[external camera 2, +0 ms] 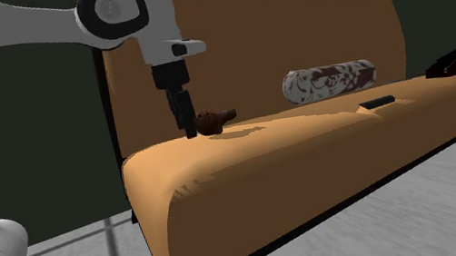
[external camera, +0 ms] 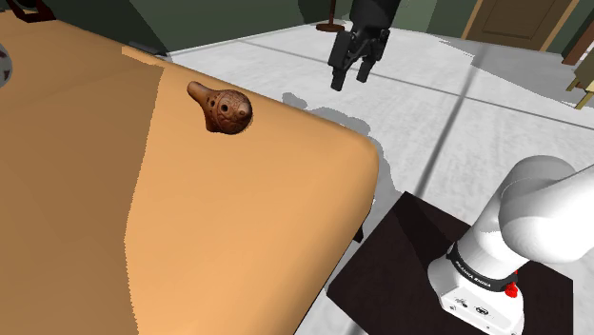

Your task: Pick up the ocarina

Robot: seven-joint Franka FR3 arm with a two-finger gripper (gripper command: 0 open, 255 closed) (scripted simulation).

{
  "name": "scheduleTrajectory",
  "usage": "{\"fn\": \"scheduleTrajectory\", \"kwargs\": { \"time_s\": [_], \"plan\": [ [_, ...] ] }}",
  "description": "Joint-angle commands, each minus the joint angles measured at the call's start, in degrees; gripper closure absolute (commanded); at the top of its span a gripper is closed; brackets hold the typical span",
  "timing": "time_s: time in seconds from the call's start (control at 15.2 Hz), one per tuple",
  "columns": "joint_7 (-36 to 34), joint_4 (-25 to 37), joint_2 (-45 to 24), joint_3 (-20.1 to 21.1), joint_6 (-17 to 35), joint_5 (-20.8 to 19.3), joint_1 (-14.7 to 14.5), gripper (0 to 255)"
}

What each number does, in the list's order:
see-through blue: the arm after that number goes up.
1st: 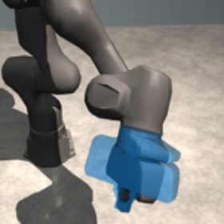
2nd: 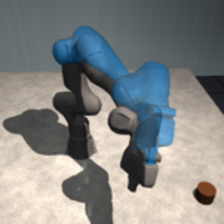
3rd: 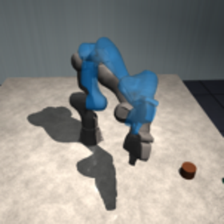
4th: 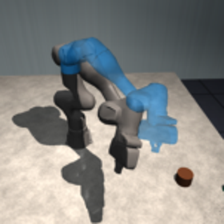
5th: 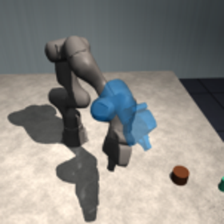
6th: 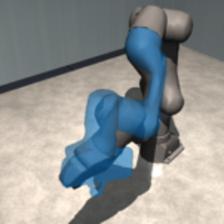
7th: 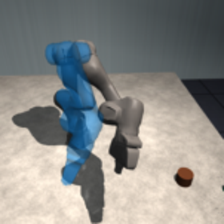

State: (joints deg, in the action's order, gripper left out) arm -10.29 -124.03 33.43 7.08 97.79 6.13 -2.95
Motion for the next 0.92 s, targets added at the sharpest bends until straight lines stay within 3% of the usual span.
{"fn": "scheduleTrajectory", "kwargs": {
  "time_s": [0.0, 0.46, 0.86],
  "plan": [
    [-2.4, 3.8, -3.9, 2.3, -0.1, -0.2, -0.3, 0],
    [-10.8, 19.9, -19.3, 9.5, -2.7, -3.7, -1.2, 0],
    [-18.6, 38.2, -35.0, 15.1, -8.2, -10.3, -3.8, 0]
  ]
}}
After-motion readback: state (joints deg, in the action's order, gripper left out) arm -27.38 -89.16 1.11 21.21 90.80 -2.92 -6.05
